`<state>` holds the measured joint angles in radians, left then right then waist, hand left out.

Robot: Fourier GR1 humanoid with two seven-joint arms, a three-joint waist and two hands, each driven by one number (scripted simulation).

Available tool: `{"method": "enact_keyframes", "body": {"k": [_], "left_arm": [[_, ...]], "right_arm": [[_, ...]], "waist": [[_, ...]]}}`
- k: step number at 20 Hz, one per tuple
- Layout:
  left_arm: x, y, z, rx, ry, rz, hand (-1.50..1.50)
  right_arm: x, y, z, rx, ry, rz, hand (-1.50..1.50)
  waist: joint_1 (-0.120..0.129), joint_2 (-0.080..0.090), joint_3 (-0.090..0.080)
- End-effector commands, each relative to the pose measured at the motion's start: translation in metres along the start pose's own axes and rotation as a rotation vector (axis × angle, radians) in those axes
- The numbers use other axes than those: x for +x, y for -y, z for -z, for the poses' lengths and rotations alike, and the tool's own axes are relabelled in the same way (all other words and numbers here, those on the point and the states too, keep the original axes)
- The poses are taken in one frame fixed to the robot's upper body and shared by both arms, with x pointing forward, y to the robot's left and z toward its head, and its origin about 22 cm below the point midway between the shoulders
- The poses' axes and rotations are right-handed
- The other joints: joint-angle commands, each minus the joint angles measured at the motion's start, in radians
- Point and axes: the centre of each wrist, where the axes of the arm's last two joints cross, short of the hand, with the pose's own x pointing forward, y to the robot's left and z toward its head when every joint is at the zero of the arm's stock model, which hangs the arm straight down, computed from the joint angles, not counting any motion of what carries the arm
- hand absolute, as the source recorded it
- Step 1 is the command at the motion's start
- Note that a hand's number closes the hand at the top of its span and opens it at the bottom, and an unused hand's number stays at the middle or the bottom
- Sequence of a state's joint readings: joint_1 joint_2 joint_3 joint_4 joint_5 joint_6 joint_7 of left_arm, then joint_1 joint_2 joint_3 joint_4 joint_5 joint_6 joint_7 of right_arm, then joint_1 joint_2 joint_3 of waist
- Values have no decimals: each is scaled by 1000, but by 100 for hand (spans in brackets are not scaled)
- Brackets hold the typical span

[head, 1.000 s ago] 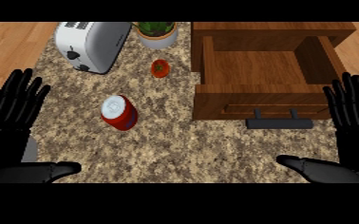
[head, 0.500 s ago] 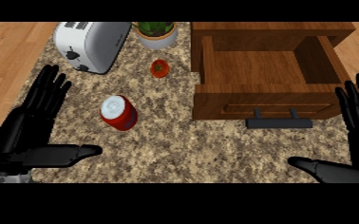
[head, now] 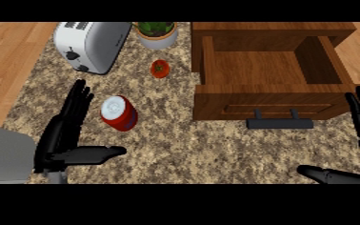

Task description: Pick up the can, place it into the drawer and close the drawer

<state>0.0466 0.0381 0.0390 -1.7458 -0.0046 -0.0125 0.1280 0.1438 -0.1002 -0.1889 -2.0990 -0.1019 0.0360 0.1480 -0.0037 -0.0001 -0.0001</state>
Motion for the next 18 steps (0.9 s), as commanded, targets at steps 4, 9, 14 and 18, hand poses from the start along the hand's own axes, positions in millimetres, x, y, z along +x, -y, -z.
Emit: {"method": "enact_keyframes", "body": {"k": [4,9,14,18], "left_arm": [[-55,8,6,33,-34,26,-150],[-74,-10,17,89,-48,8,-150],[-97,-1,19,100,-59,16,-150],[-112,-14,11,86,-81,20,-150]], "right_arm": [[19,-3,-17,-18,15,-3,-150],[2,-3,-25,11,-2,7,-150],[19,22,-20,-4,3,-1,-150],[21,8,-11,-19,17,8,-150]], "waist": [[-1,0,0],[-2,0,0],[-1,0,0],[1,0,0]]}}
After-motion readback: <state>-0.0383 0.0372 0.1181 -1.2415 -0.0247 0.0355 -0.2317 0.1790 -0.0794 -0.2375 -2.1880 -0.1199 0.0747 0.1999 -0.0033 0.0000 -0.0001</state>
